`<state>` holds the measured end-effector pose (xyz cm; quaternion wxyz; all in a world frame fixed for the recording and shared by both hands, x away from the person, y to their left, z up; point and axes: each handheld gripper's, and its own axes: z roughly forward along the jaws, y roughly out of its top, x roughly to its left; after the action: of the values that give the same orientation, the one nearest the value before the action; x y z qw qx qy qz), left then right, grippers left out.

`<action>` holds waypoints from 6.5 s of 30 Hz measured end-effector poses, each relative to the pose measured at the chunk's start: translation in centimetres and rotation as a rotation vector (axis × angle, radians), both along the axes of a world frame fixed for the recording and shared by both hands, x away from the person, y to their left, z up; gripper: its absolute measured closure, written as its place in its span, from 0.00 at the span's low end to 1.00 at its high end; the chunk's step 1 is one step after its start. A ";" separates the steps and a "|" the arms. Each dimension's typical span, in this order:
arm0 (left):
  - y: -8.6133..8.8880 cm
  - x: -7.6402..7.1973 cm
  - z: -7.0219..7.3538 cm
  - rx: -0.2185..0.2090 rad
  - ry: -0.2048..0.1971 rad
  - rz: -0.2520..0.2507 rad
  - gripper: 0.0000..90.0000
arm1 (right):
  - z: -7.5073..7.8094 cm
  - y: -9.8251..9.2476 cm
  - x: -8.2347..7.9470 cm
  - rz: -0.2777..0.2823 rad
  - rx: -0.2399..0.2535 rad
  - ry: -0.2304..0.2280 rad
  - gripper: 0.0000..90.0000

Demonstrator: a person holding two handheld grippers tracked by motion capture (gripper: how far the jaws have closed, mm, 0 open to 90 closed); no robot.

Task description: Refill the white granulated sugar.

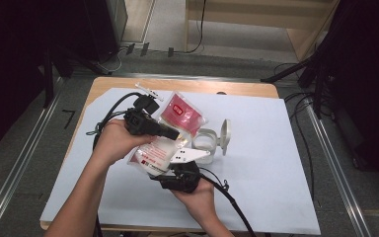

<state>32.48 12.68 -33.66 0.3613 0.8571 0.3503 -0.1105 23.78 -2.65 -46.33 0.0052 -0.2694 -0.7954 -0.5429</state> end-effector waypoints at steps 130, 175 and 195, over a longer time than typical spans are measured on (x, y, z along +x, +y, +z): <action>-1.9 -1.1 3.5 0.014 -0.107 0.111 0.88 | 4.1 2.1 0.0 -0.067 0.142 0.092 0.70; -1.8 -0.2 3.5 0.001 -0.092 0.109 0.90 | 4.4 2.3 0.1 -0.078 0.112 0.052 0.68; -2.4 0.1 3.9 0.021 -0.088 0.104 0.91 | 4.6 2.0 0.4 -0.084 0.128 0.047 0.70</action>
<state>32.62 10.29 -29.71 0.3728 0.8454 0.3793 -0.0499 24.17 -0.67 -41.70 0.0183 -0.3141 -0.7467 -0.5860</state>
